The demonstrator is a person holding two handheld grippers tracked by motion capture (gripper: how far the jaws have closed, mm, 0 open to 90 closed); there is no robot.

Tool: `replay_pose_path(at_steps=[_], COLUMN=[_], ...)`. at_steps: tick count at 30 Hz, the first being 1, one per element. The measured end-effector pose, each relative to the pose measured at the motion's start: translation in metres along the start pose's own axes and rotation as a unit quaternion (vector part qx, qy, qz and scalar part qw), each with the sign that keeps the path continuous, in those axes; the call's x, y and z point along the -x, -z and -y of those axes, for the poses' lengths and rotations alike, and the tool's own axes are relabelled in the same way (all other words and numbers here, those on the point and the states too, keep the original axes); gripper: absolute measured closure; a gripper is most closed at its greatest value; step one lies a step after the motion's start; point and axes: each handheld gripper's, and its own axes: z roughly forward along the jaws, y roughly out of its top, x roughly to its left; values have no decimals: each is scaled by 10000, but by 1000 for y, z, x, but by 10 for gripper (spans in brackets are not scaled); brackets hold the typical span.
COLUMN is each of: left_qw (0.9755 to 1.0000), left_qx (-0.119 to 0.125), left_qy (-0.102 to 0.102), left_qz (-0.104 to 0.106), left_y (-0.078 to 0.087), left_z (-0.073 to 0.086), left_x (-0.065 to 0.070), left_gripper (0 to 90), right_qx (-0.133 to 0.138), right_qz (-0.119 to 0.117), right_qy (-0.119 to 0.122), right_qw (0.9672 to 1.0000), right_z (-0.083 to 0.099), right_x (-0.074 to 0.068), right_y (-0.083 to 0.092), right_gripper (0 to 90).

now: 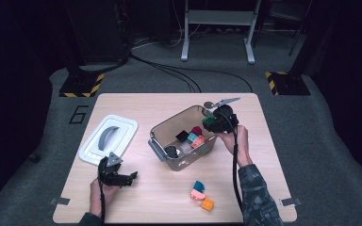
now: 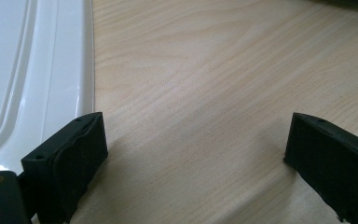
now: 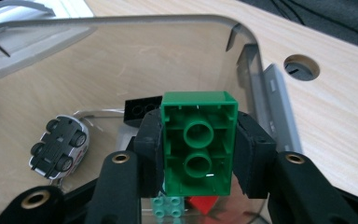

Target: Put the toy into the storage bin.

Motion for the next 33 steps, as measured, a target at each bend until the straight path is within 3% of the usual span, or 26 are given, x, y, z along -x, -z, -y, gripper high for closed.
replay_pose_path(at_steps=[14,23,29,33], left_qw=[10000,10000,10000,10000], left_qx=[2,2,5,0], left_qy=[2,2,8,7], left_qz=[-1,-1,-3,-4], left_y=[0,0,0,0], left_z=[0,0,0,0], left_x=[0,0,0,0], left_gripper=[54,54,54,55], right_qx=[-364,-392,-466,-418], right_qz=[-87,-59,-20,31], right_qy=[8,93,147,154], right_qw=[9993,9992,9988,9990], right_z=[8,8,9,11], right_x=[-6,-11,-11,-12], right_y=[1,1,2,6], right_gripper=[584,573,516,412])
